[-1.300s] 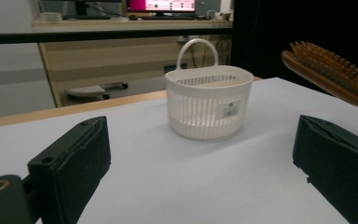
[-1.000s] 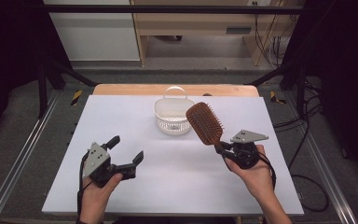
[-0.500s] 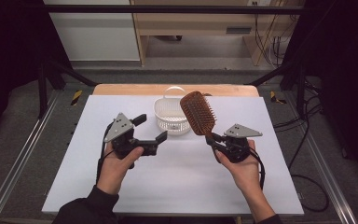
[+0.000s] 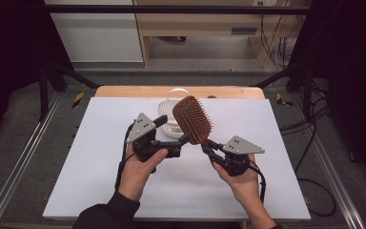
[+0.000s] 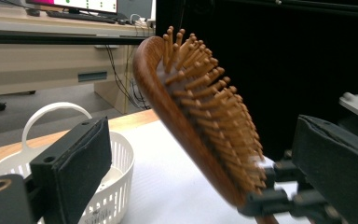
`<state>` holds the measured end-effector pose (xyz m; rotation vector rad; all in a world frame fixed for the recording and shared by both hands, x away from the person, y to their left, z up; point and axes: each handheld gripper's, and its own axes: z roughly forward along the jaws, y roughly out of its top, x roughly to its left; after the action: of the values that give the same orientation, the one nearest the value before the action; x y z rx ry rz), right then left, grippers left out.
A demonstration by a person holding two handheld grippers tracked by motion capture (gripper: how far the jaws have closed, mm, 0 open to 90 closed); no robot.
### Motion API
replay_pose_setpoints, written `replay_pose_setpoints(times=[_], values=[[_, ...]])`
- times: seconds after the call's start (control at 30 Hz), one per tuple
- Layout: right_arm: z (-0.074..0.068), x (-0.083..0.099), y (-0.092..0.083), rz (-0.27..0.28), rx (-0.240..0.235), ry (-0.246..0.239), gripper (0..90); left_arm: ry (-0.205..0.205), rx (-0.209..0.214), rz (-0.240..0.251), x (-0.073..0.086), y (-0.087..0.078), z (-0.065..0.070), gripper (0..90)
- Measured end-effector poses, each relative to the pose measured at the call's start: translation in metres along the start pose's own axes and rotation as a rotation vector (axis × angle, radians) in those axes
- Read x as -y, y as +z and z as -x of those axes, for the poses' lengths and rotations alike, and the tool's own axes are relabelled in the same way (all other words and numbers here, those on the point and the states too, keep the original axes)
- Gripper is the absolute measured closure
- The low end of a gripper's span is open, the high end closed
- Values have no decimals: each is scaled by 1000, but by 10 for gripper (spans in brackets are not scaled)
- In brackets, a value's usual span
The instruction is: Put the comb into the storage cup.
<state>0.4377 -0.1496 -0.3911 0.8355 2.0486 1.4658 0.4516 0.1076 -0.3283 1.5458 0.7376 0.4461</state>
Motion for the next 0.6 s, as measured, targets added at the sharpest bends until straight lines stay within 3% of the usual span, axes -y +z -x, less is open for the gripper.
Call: replay_pose_setpoints(times=[0.27, 0.4, 0.5, 0.6], values=[[-10, 1, 6, -3, 11, -29, 729, -128, 32, 25, -3, 8, -7, 93], [-13, 1, 6, -2, 16, -40, 729, -167, 18, 33, -3, 11, -10, 145], [-15, 1, 6, 0, 13, -45, 729, -215, 28, 28, -2, 13, -12, 202], [-16, 2, 7, -1, 12, -54, 729, -233, 34, 33, -1, 14, -14, 242]])
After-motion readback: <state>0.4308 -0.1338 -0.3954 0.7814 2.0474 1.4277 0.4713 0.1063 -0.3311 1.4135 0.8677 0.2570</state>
